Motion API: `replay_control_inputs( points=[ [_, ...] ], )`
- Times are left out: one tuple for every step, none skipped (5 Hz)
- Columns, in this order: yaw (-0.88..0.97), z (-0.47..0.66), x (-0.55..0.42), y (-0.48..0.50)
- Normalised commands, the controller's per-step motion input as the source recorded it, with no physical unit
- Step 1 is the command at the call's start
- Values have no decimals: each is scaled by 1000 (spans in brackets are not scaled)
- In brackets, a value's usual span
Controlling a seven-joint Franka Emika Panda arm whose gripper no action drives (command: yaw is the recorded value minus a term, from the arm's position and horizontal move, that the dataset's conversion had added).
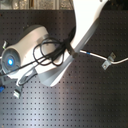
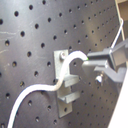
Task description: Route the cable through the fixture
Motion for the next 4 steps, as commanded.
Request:
replay_control_inputs(
  points=[
    [391,-58,-410,-271],
    [286,-50,-480,-322],
    [226,-55,-316,-196],
    [169,-57,-353,-242]
  ],
)
